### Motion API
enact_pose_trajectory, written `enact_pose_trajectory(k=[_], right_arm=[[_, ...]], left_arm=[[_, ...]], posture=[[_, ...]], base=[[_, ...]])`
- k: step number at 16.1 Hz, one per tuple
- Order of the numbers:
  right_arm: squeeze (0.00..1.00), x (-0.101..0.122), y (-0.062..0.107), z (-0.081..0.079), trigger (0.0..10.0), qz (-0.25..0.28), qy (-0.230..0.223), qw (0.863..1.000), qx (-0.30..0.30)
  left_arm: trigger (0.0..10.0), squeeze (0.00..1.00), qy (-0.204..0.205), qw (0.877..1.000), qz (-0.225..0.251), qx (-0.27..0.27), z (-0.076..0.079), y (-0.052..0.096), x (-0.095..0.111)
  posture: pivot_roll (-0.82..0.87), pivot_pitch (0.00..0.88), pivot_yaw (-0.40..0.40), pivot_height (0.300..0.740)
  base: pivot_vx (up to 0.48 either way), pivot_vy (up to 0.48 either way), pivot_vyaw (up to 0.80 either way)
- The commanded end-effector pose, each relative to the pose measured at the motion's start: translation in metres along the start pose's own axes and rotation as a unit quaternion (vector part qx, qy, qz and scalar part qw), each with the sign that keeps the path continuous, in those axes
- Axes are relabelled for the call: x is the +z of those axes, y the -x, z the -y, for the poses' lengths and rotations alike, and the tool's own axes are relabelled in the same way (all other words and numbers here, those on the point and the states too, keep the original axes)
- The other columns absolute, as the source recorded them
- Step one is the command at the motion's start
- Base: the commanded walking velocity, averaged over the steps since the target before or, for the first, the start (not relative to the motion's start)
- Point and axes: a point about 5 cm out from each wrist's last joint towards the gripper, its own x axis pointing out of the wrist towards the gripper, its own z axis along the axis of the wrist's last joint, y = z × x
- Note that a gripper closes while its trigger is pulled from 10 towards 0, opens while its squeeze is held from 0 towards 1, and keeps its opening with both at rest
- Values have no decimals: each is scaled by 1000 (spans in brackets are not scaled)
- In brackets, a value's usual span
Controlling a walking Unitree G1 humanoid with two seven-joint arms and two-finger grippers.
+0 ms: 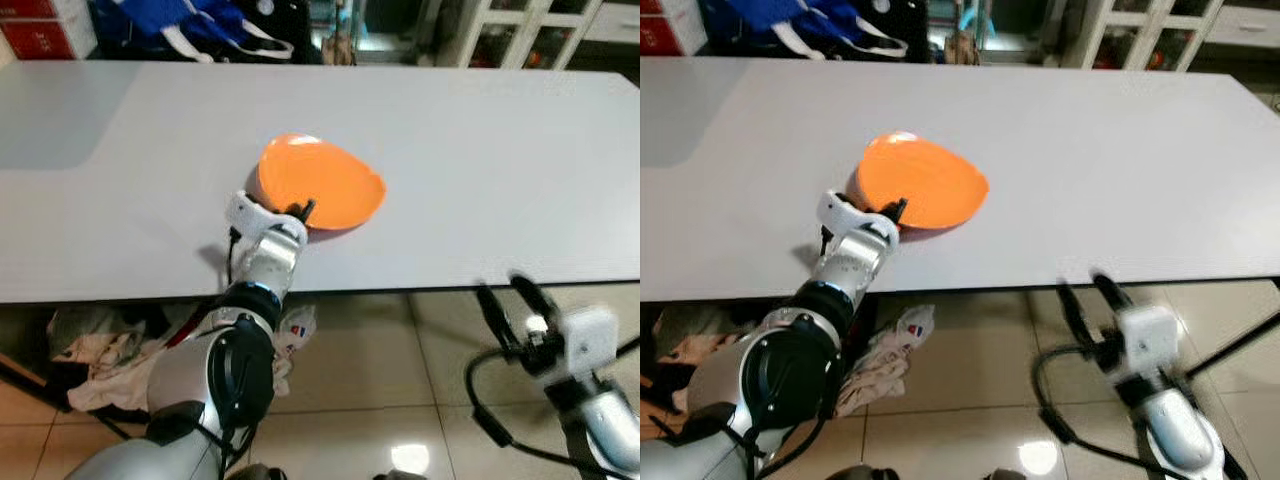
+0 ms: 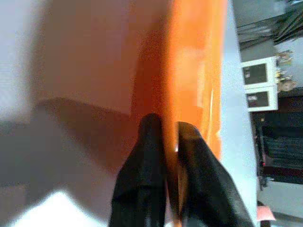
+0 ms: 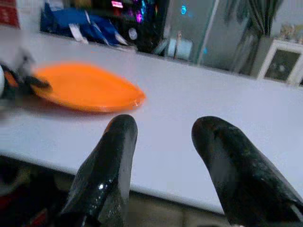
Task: Setting the table
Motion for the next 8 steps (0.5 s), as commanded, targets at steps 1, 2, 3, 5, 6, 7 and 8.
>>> enact_pose_trajectory(k=[1,2,3,5,6,7,8], right_arm=[[0,12,-1,-5,10000,-11,-10,1000,-1],[0,14,-1,-8,10000,-12,-11,1000,-1],[0,20,0,-15,10000,-17,-16,1000,0],[0,24,1,-20,10000,-33,-21,999,-2],[0,26,3,-22,10000,-43,-24,999,-3],[0,28,4,-23,10000,-50,-26,998,-4],[0,29,4,-24,10000,-54,-28,998,-4]], left_arm=[[10000,1000,0,1000,-5,9,0,1,-5],[10000,1000,1,1000,-6,11,-1,1,-6],[10000,1000,0,1000,-4,22,-3,1,-6],[10000,1000,1,1000,-4,23,-4,1,-6],[10000,1000,1,999,-6,31,-5,1,-7],[10000,1000,0,999,-7,34,-5,1,-7],[10000,1000,-4,999,-7,36,-4,1,-8]], posture=[[-259,40,-7,740],[-259,40,-7,740],[-261,44,-8,740],[-261,44,-8,740],[-260,49,-9,740],[-260,50,-7,740],[-259,49,-8,740]], base=[[0,0,0],[0,0,0],[0,0,0],[0,0,0],[0,0,0],[0,0,0],[0,0,0]])
